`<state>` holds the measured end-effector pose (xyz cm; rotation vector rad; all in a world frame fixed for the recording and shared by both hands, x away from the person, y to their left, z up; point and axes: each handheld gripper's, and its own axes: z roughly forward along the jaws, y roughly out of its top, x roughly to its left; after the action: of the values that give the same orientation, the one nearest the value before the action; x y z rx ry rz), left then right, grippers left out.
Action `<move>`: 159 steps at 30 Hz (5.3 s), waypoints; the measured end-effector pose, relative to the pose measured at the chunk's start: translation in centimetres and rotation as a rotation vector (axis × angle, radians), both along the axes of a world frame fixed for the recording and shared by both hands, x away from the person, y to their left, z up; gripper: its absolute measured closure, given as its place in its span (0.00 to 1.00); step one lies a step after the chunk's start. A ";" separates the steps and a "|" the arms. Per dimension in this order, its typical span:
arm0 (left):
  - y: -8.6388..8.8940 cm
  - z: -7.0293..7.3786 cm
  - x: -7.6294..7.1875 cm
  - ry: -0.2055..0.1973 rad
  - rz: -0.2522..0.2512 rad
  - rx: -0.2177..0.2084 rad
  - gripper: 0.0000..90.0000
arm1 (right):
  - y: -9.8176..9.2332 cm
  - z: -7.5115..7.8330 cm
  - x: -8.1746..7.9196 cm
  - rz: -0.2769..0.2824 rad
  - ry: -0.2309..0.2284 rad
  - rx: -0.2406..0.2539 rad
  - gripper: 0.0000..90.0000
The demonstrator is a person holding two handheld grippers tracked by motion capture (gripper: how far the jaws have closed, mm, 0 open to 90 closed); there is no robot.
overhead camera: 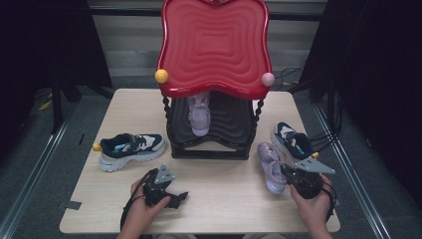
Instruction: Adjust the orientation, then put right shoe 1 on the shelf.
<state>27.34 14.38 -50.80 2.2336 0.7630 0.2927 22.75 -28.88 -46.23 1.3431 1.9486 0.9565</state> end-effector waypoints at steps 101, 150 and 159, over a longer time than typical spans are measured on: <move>0.0 0.0 0.0 -0.001 0.000 0.002 0.12 | 9.3 8.2 1.2 0.173 -0.210 -0.017 0.95; 0.0 0.0 0.0 -0.001 0.000 0.002 0.12 | 14.6 8.7 8.7 -0.044 -0.359 -0.048 0.95; 0.0 0.0 0.0 -0.001 0.000 0.002 0.12 | 15.9 8.4 10.0 -0.085 -0.382 -0.081 0.95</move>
<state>27.34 14.38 -50.80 2.2351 0.7625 0.2944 32.73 -13.01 -37.82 1.0954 1.6115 0.9989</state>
